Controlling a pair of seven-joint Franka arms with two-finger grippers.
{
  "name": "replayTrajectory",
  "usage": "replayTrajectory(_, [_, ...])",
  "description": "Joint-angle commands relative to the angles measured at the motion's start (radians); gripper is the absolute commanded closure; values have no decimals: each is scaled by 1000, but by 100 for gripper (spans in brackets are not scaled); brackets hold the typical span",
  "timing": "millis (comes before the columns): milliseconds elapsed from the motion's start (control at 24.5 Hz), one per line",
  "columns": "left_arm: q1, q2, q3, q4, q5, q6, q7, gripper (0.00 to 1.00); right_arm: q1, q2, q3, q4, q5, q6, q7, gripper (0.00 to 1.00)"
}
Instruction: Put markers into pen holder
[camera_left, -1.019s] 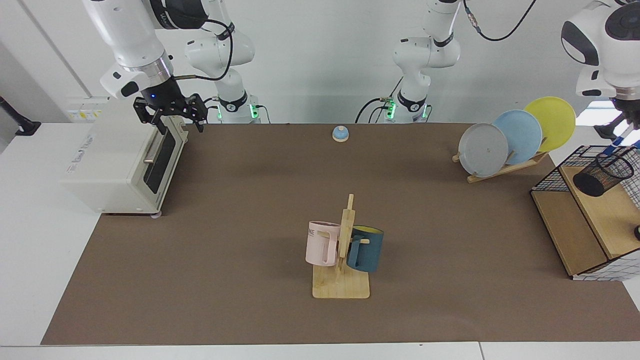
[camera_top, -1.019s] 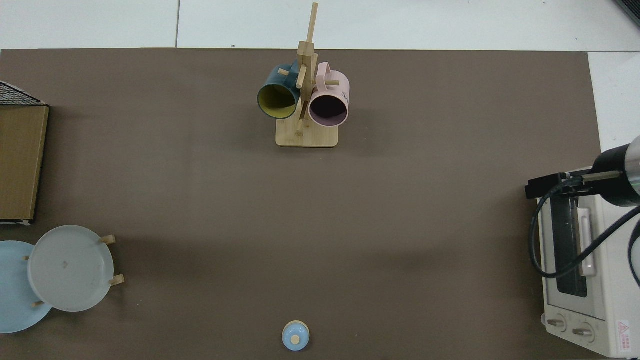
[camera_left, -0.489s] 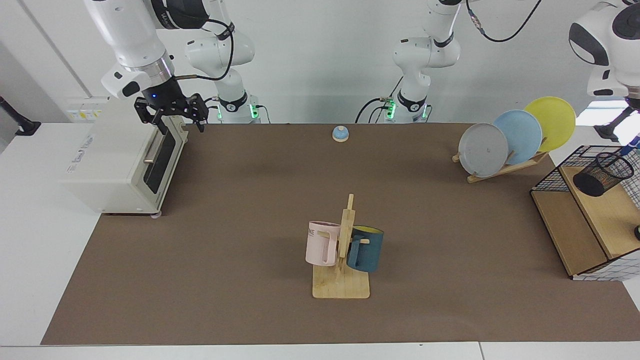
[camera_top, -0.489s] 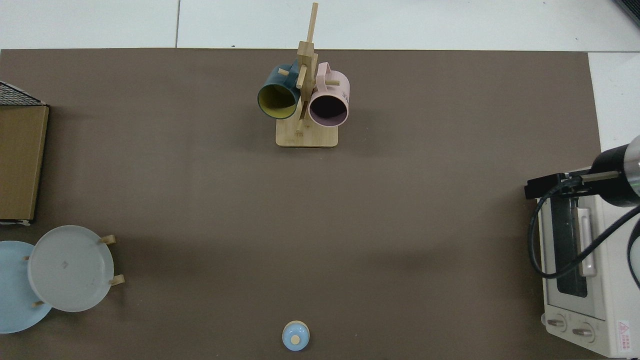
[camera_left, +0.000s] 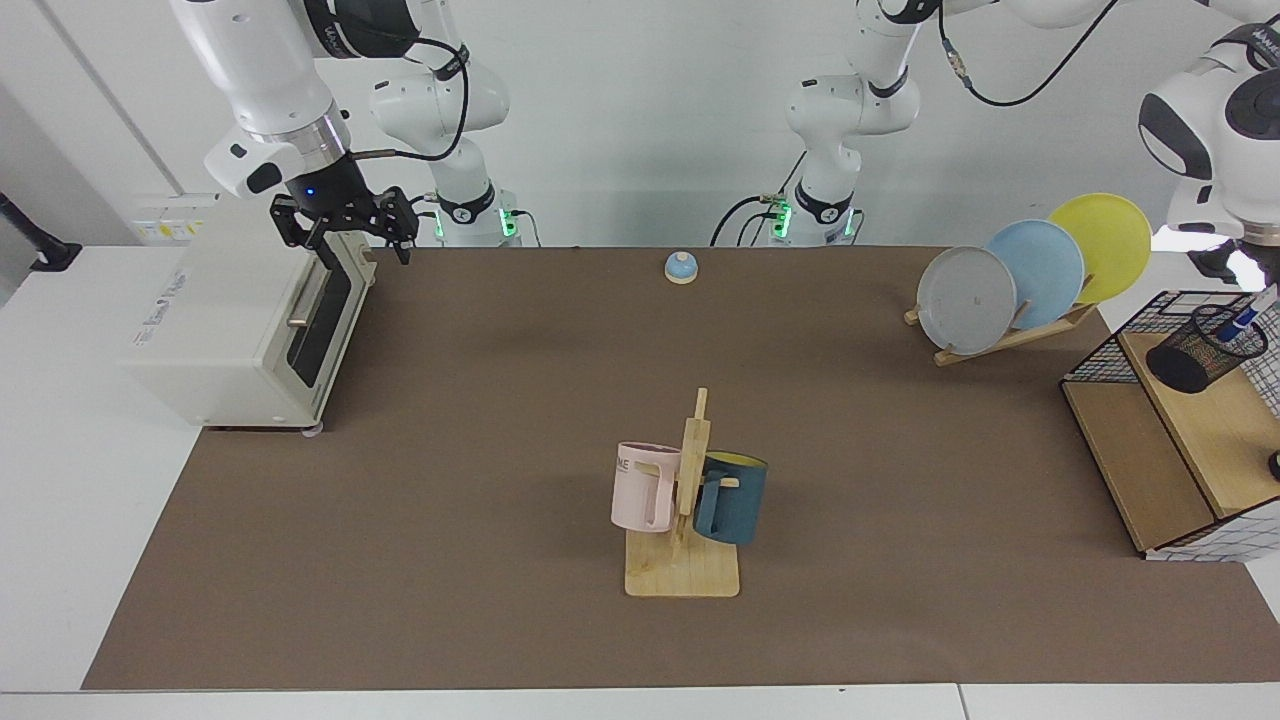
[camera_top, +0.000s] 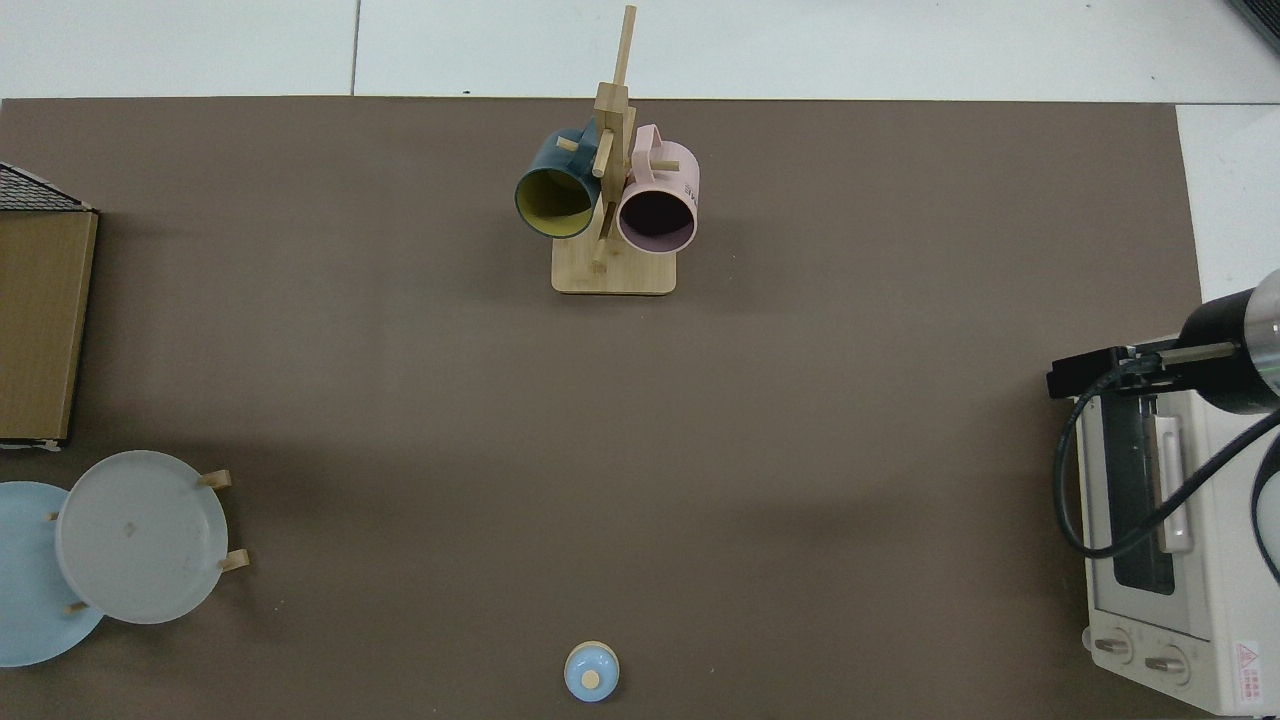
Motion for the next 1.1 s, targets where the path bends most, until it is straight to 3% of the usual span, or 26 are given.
replayTrajectory(0, [9,-3,1,-43,-20,63,18,100,-7,-12,6,-9,3,-1,-17,0])
replayTrajectory(204, [10,17,4,-46,-22,59,25,99,-7,-12,6,-9,3,-1,-18,0])
replayTrajectory(245, [12,17,4,-49,-23,56,30,69,-7,-12,5,-9,3,-1,-18,0])
replayTrajectory(285, [12,17,4,-49,-25,48,32,18,-7,-12,6,-9,3,-1,-18,0])
replayTrajectory(326, [10,17,4,-49,-31,40,27,2,-7,-12,5,-9,3,-1,-18,0])
replayTrajectory(611, [-11,17,-19,17,-35,-33,19,0,-7,-12,5,-9,3,-1,-17,0])
replayTrajectory(774, [-11,16,-86,21,-43,-41,-17,0,-7,-12,6,-9,3,-1,-17,0])
replayTrajectory(1060, [-23,-22,-145,-57,-178,-53,-229,0,-7,-12,5,-9,3,-1,-18,0])
